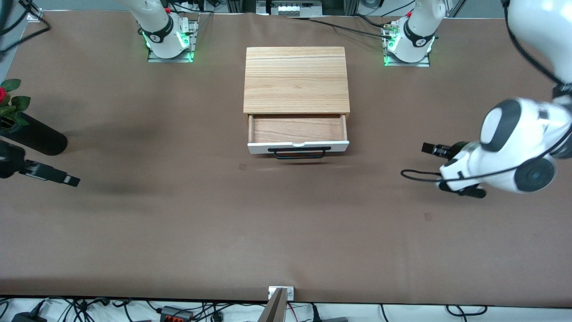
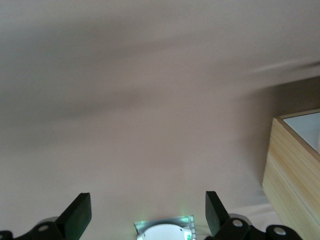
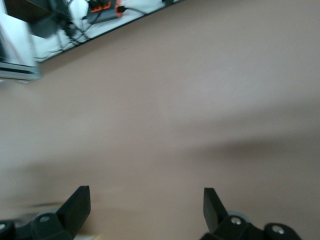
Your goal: Pull top drawer with both arms simultaneously
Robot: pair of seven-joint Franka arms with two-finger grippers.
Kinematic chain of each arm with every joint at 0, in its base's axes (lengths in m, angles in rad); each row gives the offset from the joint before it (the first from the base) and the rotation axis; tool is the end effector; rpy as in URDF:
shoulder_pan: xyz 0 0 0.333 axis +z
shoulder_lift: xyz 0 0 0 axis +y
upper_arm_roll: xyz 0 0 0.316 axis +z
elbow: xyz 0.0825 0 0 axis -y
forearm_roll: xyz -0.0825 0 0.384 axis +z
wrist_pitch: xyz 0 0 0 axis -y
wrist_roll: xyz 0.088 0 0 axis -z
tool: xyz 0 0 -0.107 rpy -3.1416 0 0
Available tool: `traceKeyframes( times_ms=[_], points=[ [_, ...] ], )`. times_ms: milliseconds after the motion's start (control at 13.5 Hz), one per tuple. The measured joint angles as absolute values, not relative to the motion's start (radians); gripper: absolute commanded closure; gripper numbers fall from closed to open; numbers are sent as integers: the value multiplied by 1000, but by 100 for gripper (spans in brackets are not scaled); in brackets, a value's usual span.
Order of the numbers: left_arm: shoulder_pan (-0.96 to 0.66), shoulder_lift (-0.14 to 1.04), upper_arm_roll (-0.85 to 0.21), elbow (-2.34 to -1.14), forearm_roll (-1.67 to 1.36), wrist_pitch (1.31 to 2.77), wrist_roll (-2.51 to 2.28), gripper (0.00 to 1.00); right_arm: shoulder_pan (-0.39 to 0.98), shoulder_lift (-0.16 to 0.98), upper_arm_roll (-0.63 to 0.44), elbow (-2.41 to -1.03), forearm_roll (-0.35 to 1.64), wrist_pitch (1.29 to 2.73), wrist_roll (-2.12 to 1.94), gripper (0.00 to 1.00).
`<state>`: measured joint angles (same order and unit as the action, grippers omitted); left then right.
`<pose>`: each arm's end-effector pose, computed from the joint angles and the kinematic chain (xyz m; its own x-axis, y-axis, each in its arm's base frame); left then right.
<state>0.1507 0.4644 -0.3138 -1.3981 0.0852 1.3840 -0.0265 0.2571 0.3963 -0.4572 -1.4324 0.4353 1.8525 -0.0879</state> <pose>0.6316 -0.0606 0.4223 0.8868 -0.1367 -0.4415 -0.1303 -0.9905 0.0449 0.6777 -0.0534 0.4938 0.9784 -0.1917 0.0769 -0.1678 -0.9549 -0.2451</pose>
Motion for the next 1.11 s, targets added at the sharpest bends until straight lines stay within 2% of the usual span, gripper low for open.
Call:
traceKeyframes(
  times_ms=[74, 223, 371, 520, 669, 891, 1114],
  points=[
    [148, 413, -313, -1396, 86, 1370, -41, 0, 248, 362, -384, -1467, 299, 1903, -57, 0],
    [124, 306, -291, -1396, 86, 1359, -54, 0, 217, 294, -299, -1526, 177, 1931, -27, 0],
    [18, 207, -166, -1407, 78, 1391, -56, 0, 180, 225, -284, -1586, 140, 1928, -30, 0],
    [-54, 101, -59, -1498, 40, 1546, -56, 0, 145, 173, -282, -1630, 109, 1927, -49, 0],
    [-72, -1, -4, -1641, 26, 1695, -53, 0, 136, 142, -267, -1646, 94, 1903, -53, 0],
    [-72, -66, 13, -1753, 24, 1736, -22, 0, 134, 88, -227, -1647, -5, 1738, -40, 0],
    [-56, -68, 12, -1775, 24, 1729, 18, 0, 132, 59, -223, -1647, -39, 1732, -46, 0]
  ],
)
